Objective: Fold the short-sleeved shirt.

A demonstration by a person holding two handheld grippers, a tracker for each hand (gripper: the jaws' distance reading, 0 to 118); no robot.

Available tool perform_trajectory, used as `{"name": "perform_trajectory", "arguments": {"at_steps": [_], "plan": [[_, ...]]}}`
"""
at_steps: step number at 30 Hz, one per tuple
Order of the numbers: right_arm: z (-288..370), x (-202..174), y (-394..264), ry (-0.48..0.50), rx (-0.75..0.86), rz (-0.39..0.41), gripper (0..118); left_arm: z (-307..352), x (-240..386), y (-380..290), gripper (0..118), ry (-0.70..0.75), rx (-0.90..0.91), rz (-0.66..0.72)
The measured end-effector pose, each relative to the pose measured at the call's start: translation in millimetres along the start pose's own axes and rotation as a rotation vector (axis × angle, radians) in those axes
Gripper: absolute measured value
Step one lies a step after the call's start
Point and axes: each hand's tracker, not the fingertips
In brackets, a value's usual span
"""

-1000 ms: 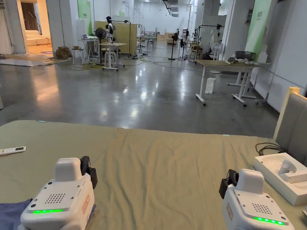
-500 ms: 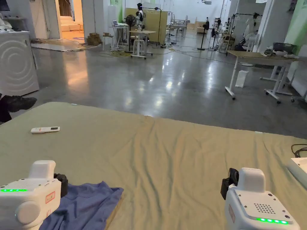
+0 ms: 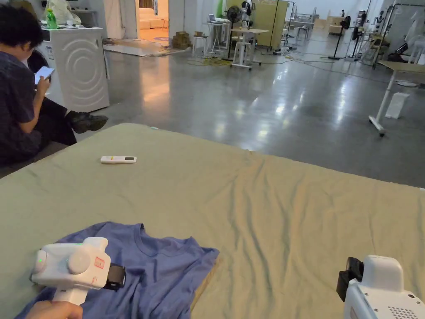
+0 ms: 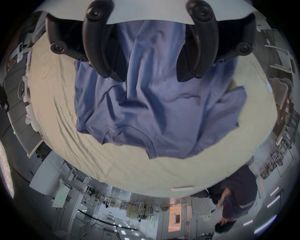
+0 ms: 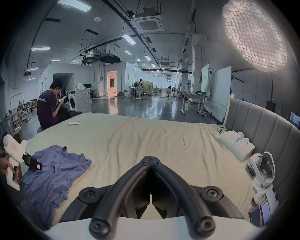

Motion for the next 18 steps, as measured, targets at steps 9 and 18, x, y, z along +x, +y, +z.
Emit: {"name": "perform_trajectory", "arguments": {"at_steps": [9, 18], "plan": [[-8.2, -1.9, -14.6, 0.022, -0.068, 0.018, 0, -53.3, 25.7, -12.9, 74, 0.076, -0.101, -0.059], [-7.3, -10.2, -17.9, 0.042, -0.07, 0.04, 0, -52.0, 53.0, -25.7, 17, 0.138, -0.049, -0.131]]}}
